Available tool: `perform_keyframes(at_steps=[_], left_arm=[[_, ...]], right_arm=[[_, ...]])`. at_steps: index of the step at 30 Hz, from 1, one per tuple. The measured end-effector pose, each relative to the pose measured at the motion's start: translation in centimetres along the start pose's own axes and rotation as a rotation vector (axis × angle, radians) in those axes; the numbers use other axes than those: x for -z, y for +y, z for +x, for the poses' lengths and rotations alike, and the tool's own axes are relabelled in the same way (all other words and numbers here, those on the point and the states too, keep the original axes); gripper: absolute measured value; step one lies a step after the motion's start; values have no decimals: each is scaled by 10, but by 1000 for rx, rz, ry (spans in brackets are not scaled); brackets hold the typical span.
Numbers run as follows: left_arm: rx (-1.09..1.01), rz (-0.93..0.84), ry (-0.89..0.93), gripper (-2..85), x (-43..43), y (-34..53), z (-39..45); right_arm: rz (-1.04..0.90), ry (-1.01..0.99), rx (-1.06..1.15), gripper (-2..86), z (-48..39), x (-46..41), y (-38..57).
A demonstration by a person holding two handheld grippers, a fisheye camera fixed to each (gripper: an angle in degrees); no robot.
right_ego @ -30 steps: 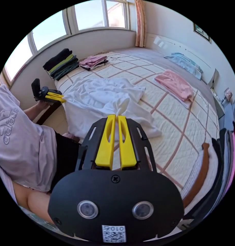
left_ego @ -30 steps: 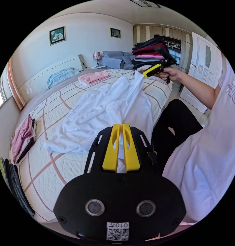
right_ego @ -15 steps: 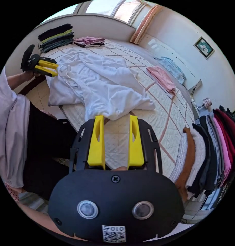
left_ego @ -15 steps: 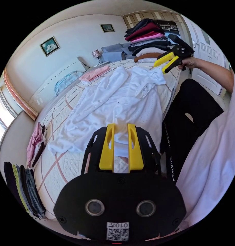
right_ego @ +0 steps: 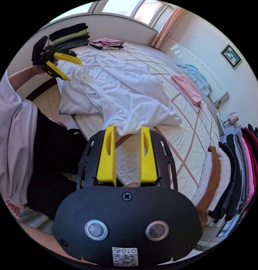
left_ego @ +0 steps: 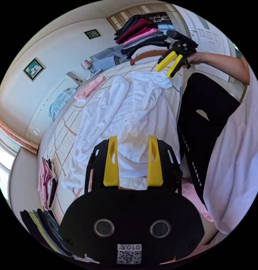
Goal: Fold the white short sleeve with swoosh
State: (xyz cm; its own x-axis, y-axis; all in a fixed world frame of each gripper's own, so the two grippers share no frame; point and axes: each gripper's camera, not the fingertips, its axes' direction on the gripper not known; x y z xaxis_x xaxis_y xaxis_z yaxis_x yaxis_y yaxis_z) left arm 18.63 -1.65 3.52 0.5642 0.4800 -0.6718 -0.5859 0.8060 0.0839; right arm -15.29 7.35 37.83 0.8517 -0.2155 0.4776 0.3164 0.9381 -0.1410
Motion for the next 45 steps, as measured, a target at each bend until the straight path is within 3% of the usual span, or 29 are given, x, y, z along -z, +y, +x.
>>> perform_keyframes(at_steps=[4,10,15,20,30,38,42,45], left_arm=[[19,-7,114,71,-10,-10,-26],[154,173,287,8,47,-4,-82],[238,266,288,0,93,-12,-121],[278,292,241,-2,121,-27,-159],[344,266,133,-2,143,-36,-180],[363,399,168,-2,193,-32,-178],[372,348,63,-2,220,-29,-180],[377,352,-14,-2,250,-27,-180]], right_arm=[[-15,36,57,129,-14,10,0],[-11,68,159,143,-48,31,2],[49,203,261,154,-85,35,-19],[-39,218,360,159,-110,3,-36],[48,115,279,156,-128,35,-23],[40,178,273,131,-146,31,-39],[89,168,178,47,-127,66,-30],[181,205,36,42,-97,136,-19]])
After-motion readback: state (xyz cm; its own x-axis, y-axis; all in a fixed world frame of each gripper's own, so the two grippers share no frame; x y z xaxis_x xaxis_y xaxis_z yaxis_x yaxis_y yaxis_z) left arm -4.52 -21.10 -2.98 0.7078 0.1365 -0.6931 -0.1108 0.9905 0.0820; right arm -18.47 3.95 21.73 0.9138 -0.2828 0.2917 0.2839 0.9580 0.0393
